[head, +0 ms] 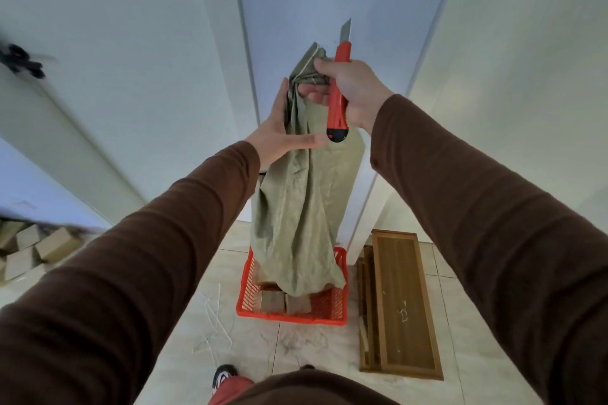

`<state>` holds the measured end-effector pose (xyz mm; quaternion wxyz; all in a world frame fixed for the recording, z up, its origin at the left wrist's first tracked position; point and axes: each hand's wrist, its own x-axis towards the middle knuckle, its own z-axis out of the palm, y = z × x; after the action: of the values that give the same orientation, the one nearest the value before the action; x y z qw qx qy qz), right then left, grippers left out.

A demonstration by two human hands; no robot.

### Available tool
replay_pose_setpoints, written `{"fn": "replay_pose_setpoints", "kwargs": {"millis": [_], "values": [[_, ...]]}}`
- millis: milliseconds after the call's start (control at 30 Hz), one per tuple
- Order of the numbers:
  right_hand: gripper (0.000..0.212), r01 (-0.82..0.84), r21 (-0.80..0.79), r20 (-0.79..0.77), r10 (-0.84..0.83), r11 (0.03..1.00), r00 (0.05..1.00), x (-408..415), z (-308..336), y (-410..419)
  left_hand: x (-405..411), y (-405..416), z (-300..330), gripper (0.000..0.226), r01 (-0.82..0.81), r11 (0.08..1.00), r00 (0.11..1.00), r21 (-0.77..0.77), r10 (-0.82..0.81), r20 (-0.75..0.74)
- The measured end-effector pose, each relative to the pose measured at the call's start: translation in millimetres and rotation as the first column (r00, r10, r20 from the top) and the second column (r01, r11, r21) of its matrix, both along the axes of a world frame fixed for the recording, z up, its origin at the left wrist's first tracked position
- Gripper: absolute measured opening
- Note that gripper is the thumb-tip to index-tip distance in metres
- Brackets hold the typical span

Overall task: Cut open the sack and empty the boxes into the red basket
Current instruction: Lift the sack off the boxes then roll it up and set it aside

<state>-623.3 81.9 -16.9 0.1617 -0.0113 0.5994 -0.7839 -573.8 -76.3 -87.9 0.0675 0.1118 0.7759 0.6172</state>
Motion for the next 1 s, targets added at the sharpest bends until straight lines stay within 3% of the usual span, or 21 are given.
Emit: {"fn": "replay_pose_setpoints", "kwargs": {"millis": [200,267,333,467,600,667,733,833,1000], "values": [[0.011,-0.090,0.038,0.057,0.088,0.995,0.994,1.6,4.6,13.5,-2.1,9.4,3.6,0.035,-0.176,0.977,0.983,0.117,0.170,0.063],[0.009,-0.096,0.082,0.003,0.096,0.992,0.995,4.3,3.8,18.3,-3.8,11.7,3.9,0.022,-0.235,0.959,0.971,0.159,0.224,0.084],[0.023,-0.053,0.143,-0.138,0.073,0.988,0.988,7.7,-0.1,24.5,-4.1,11.4,6.6,0.017,-0.303,0.930,0.950,0.207,0.278,0.139],[0.051,0.233,0.360,-0.529,-0.009,0.904,0.849,18.3,-19.0,35.4,-4.8,5.1,13.4,0.014,-0.407,0.877,0.900,0.254,0.338,0.277],[0.081,0.021,0.621,-0.433,0.320,0.784,0.843,30.1,-46.8,37.1,-2.8,-0.7,17.0,0.020,-0.410,0.876,0.890,0.253,0.322,0.323],[0.084,-0.101,0.617,-0.378,0.407,0.780,0.832,33.0,-58.4,31.7,-0.6,-2.2,18.0,0.025,-0.380,0.893,0.894,0.242,0.286,0.345],[0.078,-0.156,0.549,-0.339,0.389,0.821,0.857,33.6,-67.8,23.7,2.2,-2.2,18.2,0.025,-0.360,0.901,0.895,0.241,0.260,0.361],[0.051,-0.074,0.519,-0.335,0.282,0.852,0.899,32.5,-76.5,11.8,4.8,-3.9,15.1,0.030,-0.358,0.908,0.898,0.219,0.270,0.348],[0.020,0.058,0.433,-0.283,0.075,0.899,0.956,30.0,-88.5,7.8,9.2,-19.6,4.1,0.079,-0.383,0.918,0.917,-0.100,0.391,0.080]]}}
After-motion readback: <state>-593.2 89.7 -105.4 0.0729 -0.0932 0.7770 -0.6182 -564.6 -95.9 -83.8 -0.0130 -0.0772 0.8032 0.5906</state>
